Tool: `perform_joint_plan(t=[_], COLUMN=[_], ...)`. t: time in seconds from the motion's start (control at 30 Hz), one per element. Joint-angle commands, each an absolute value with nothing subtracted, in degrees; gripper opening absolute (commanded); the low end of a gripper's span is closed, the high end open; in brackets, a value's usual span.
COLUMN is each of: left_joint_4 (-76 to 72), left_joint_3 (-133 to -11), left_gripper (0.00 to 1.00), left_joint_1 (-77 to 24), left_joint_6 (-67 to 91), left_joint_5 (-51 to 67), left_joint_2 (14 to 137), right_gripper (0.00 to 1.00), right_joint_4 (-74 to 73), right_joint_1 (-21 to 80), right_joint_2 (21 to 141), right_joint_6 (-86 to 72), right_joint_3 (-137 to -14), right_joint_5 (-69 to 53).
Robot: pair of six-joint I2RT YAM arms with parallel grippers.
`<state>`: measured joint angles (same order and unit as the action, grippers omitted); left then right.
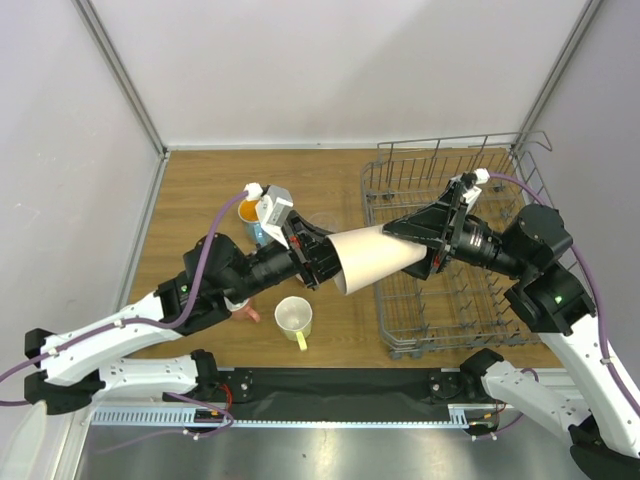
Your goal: Load the cups into the dish rack
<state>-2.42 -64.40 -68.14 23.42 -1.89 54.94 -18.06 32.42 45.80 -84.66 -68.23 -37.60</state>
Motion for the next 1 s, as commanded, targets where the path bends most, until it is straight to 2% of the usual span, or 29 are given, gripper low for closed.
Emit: perform_joint_plan(t=[0.0, 0.17, 0.2, 0.27, 0.3, 0.37, 0.4, 0.43, 0.53, 0.6, 0.77, 0.9, 0.97], left_joint_4=[-5.1, -6.1, -6.2, -5.9, -5.6, -4.1, -2.0, 1.5, 4.7, 6.5, 17.5, 42.0, 47.4], left_joint_3=[-66.8, -65.5, -65.1, -65.0, -65.1, -65.7, -67.0, -67.3, -66.3, -63.7, -60.8, -64.0, -65.0], left_gripper=[0.00, 0.00, 0.00, 0.00, 0.00, 0.03, 0.13, 0.48, 0.90, 0.98, 1.00, 1.00, 1.00], left_joint_1=[-68.5, -68.5, -68.5, -68.5, -68.5, -68.5, -68.5, -68.3, -67.2, -66.9, -66.5, -66.5, -66.5], left_joint_6=[22.3, 24.1, 24.3, 25.2, 25.6, 26.7, 27.7, 29.6, 33.1, 35.8, 41.5, 51.0, 52.2], left_joint_5=[-0.4, -0.4, -0.4, -1.9, -2.5, -4.4, -5.8, -7.1, -10.8, -14.3, -27.0, -39.0, -41.3], left_joint_2=[55.4, 55.6, 55.6, 55.6, 55.6, 56.0, 56.3, 56.3, 54.8, 51.7, 43.4, 40.8, 41.3], right_gripper=[0.92, 0.81, 0.73, 0.65, 0.50, 0.26, 0.02, 0.00, 0.00, 0.00, 0.00, 0.00, 0.00], right_joint_4=[-14.7, -14.4, -14.0, -13.4, -13.2, -12.8, -13.4, -13.7, -17.1, -21.8, -36.9, -42.6, -46.0], right_joint_1=[33.0, 33.1, 33.1, 33.1, 33.2, 33.2, 33.2, 33.1, 33.2, 33.0, 28.4, 19.8, 15.4], right_joint_2=[45.1, 43.9, 43.9, 43.5, 43.3, 42.9, 42.6, 42.5, 42.5, 43.1, 46.0, 50.3, 52.6], right_joint_6=[-85.2, -85.3, -85.3, -86.0, -86.1, -85.8, -85.4, -85.0, -81.7, -76.7, -63.6, -53.2, -46.5], right_joint_3=[-68.0, -66.6, -66.2, -65.7, -65.6, -65.2, -65.2, -65.3, -66.4, -67.0, -71.4, -76.3, -78.9], right_joint_5=[-38.3, -38.1, -38.1, -38.1, -38.1, -37.6, -37.1, -36.7, -34.6, -33.4, -27.5, -24.7, -22.3])
